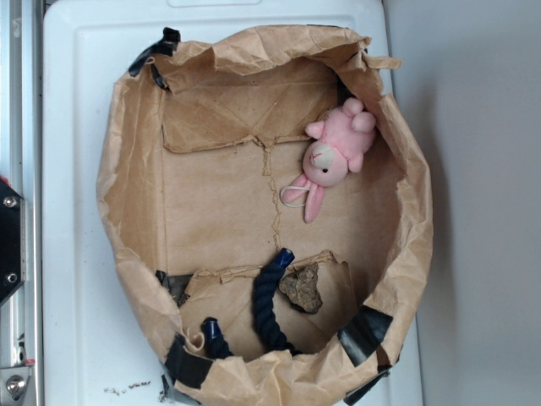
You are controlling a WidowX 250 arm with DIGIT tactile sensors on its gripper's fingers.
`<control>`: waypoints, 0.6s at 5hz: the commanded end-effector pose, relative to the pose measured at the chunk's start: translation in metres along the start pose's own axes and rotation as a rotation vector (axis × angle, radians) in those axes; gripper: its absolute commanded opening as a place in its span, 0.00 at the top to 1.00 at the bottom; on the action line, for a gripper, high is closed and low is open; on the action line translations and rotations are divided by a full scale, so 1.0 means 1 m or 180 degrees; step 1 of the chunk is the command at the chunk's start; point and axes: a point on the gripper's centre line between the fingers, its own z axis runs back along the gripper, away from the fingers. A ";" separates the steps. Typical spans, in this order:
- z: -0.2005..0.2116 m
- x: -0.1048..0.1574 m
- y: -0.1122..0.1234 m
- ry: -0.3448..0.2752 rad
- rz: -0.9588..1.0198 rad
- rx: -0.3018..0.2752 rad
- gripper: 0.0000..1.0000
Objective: Grab the pink bunny.
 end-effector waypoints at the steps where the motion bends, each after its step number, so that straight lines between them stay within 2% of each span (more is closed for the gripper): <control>1: 0.000 0.000 0.000 0.0000 0.0000 0.0000 0.00; 2: -0.012 0.029 0.000 -0.0149 0.0075 0.0001 0.00; 3: -0.036 0.078 0.017 -0.0211 0.0334 0.0070 0.00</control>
